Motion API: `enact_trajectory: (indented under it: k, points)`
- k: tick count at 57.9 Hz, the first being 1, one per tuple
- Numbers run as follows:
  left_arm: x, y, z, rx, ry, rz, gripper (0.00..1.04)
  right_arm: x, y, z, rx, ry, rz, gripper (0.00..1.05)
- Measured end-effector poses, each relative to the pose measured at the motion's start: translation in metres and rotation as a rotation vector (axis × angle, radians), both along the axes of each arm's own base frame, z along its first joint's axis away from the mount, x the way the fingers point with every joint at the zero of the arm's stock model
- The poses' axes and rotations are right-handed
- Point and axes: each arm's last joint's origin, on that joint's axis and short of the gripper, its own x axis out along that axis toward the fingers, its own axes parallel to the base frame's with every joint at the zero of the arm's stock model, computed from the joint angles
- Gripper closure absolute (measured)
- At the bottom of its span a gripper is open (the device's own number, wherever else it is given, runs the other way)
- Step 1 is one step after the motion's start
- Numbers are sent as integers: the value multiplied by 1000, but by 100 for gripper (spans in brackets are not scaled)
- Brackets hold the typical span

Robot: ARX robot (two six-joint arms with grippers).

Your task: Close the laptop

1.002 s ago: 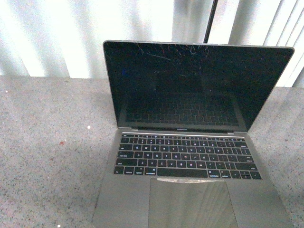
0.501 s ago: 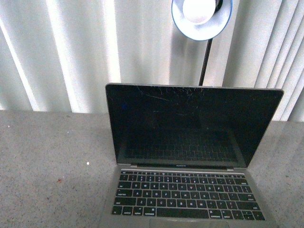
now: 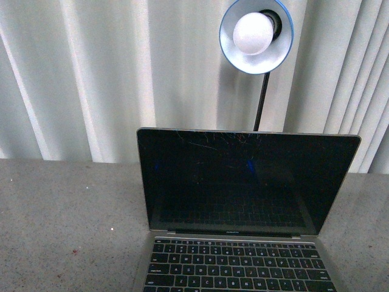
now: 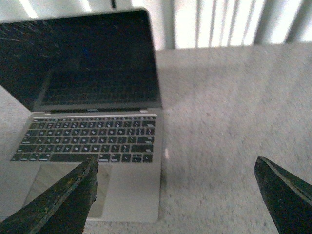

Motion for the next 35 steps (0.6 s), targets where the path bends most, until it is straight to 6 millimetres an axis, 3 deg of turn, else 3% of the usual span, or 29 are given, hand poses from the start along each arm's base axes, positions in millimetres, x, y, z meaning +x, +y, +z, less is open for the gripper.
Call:
enact_trajectory:
  k: [6, 11, 20, 29, 35]
  points:
    - [33, -10, 28, 72, -102, -89, 7, 27, 0, 26, -131, -94, 96, 7]
    - [75, -23, 44, 132, -88, -168, 7, 51, 0, 35, -230, -121, 169, 7]
    - [134, -50, 50, 221, -41, -248, 7, 89, 1, 35, -384, -179, 336, 7]
    - [176, -76, 56, 307, -43, -252, 7, 118, -1, 40, -472, -223, 387, 7]
    - [202, -89, 49, 401, 22, -225, 7, 134, -6, 44, -488, -241, 401, 7]
